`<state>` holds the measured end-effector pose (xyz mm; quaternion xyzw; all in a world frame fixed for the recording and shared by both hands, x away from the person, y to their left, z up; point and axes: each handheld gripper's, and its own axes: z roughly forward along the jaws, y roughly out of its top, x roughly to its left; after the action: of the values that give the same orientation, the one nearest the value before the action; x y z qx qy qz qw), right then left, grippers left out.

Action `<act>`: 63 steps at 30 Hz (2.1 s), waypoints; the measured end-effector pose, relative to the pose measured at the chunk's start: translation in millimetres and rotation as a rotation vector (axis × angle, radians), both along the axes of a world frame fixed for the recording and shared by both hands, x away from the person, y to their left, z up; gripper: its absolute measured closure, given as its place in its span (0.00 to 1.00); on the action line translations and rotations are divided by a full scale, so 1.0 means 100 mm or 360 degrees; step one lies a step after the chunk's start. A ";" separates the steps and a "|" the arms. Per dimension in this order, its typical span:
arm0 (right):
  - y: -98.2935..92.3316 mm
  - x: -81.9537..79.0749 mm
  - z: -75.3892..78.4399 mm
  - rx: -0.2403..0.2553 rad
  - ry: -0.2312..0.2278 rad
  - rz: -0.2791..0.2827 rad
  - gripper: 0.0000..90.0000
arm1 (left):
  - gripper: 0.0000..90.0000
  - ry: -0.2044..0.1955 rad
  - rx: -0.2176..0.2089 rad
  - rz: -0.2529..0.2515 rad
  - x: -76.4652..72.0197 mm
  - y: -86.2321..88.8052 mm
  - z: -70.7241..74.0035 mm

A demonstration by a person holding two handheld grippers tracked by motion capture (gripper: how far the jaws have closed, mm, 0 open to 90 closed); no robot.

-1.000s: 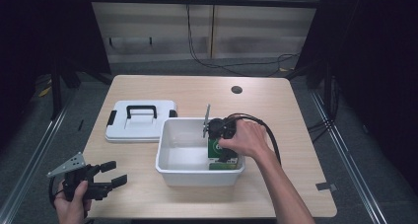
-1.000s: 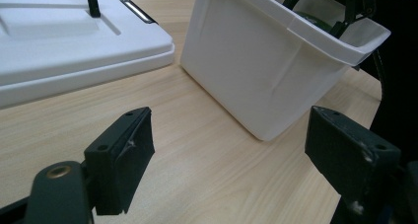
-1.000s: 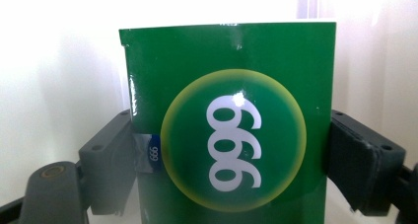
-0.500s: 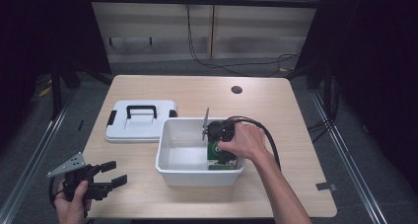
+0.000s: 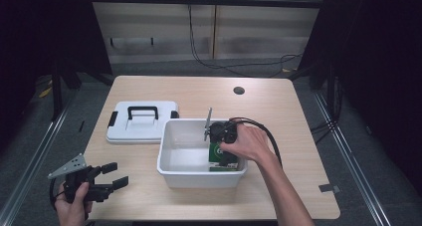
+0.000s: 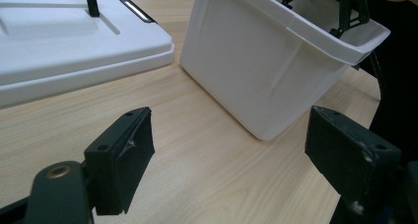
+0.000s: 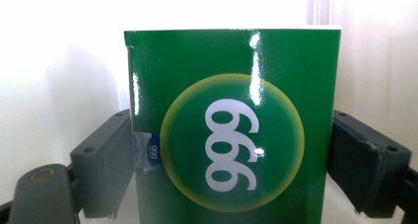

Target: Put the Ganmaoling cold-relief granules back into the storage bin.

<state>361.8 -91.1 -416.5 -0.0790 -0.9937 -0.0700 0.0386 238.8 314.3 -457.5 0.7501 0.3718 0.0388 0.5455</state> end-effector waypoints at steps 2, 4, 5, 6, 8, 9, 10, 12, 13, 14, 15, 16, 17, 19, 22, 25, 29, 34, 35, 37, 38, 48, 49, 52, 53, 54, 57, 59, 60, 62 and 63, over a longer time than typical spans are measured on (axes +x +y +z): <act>-0.01 0.00 0.00 0.0014 -0.0003 0.0010 0.13 | 0.21 0.0002 -0.0002 0.0000 0.00 0.00 0.00; -0.01 0.00 0.00 0.0018 -0.0009 0.0009 0.11 | 0.21 0.0003 -0.0002 0.0000 0.00 0.00 0.00; -0.01 -0.01 0.00 0.0030 -0.0013 -0.0005 0.11 | 0.21 0.0003 -0.0003 0.0000 0.00 0.00 0.00; -0.02 0.01 0.01 0.0070 -0.0021 0.0014 0.11 | 0.21 0.0002 -0.0001 -0.0001 0.00 0.00 0.00; -0.03 0.00 0.03 0.0090 -0.0018 0.0004 0.11 | 0.21 0.0007 -0.0004 -0.0001 0.00 0.00 0.00; -0.03 0.01 0.03 0.0105 -0.0014 0.0020 0.11 | 0.21 0.0007 -0.0003 0.0000 0.00 0.00 0.00; -0.03 0.00 0.04 0.0117 -0.0017 0.0002 0.10 | 0.21 0.0004 -0.0002 0.0001 0.00 0.00 0.00; -0.03 0.00 0.06 0.0129 -0.0023 -0.0002 0.11 | 0.21 0.0003 0.0000 0.0001 0.00 0.00 0.00; -0.03 -0.01 0.07 0.0132 -0.0021 -0.0019 0.11 | 0.21 0.0005 0.0000 0.0001 0.00 0.00 0.00; -0.04 -0.01 0.08 0.0134 -0.0030 -0.0016 0.11 | 0.21 0.0005 0.0000 0.0003 0.00 0.00 0.00; -0.04 -0.01 0.08 0.0145 -0.0033 -0.0029 0.11 | 0.21 0.0006 0.0001 0.0005 0.00 0.00 0.00; -0.05 -0.01 0.09 0.0163 -0.0033 -0.0018 0.11 | 0.21 0.0007 0.0002 0.0003 0.00 0.00 0.00; -0.06 -0.01 0.10 0.0166 -0.0038 -0.0034 0.11 | 0.21 0.0010 0.0002 0.0004 0.00 0.00 0.00; -0.08 -0.02 0.12 0.0182 -0.0037 -0.0036 0.11 | 0.21 0.0007 0.0003 0.0005 0.00 0.00 0.00; -0.11 -0.02 0.15 0.0186 -0.0018 -0.0044 0.14 | 0.21 0.0008 0.0009 0.0005 0.00 0.00 -0.01; -0.12 -0.03 0.17 0.0193 -0.0030 -0.0070 0.14 | 0.21 0.0009 0.0010 0.0001 0.00 0.00 -0.01; -0.15 -0.04 0.21 0.0228 -0.0045 -0.0068 0.14 | 0.21 0.0015 0.0005 0.0003 0.00 0.00 -0.01; -0.17 -0.06 0.27 0.0254 -0.0070 -0.0065 0.15 | 0.21 0.0015 0.0005 0.0000 0.00 -0.01 -0.01; -0.19 -0.06 0.29 0.0268 -0.0074 -0.0075 0.15 | 0.21 0.0016 0.0004 0.0000 0.00 0.00 -0.01; -0.21 -0.06 0.31 0.0300 -0.0083 -0.0081 0.15 | 0.21 0.0016 0.0004 0.0001 0.00 0.00 -0.01; -0.22 -0.07 0.32 0.0305 -0.0077 -0.0094 0.15 | 0.21 0.0017 0.0005 0.0001 0.00 0.00 -0.01; -0.36 -0.12 0.45 0.0460 -0.0103 -0.0132 0.17 | 0.21 0.0018 0.0005 0.0002 0.00 -0.01 -0.01; -0.39 -0.13 0.46 0.0483 -0.0115 -0.0149 0.17 | 0.21 0.0019 0.0005 0.0003 0.00 -0.01 -0.01; -0.49 -0.16 0.51 0.0570 -0.0138 -0.0184 0.18 | 0.21 0.0021 0.0006 0.0005 0.00 -0.01 -0.01; -0.49 -0.16 0.51 0.0570 -0.0138 -0.0184 0.18 | 0.21 0.0021 0.0006 0.0005 0.00 -0.01 -0.01; -0.54 -0.18 0.53 0.0613 -0.0153 -0.0218 0.18 | 0.21 0.0019 0.0010 0.0010 0.00 -0.01 -0.01; -0.58 -0.19 0.54 0.0654 -0.0170 -0.0233 0.19 | 0.21 0.0012 0.0017 0.0034 0.00 0.00 -0.01; -0.67 -0.21 0.55 0.0724 -0.0198 -0.0258 0.19 | 0.21 0.0021 0.0006 0.0038 0.00 0.01 -0.02; -0.67 -0.21 0.55 0.0724 -0.0198 -0.0258 0.19 | 0.21 0.0021 0.0006 0.0038 0.00 0.01 -0.02; -0.74 -0.23 0.56 0.0756 -0.0203 -0.0285 0.20 | 0.21 0.0027 0.0004 0.0030 0.00 0.00 -0.02; -0.77 -0.24 0.56 0.0773 -0.0220 -0.0299 0.20 | 0.21 0.0027 0.0005 0.0024 0.01 0.00 -0.02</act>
<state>337.3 -168.2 -360.2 -0.1542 -0.9364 -0.3148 -0.0181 239.5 314.2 -459.6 0.7484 0.3820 0.0371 0.5410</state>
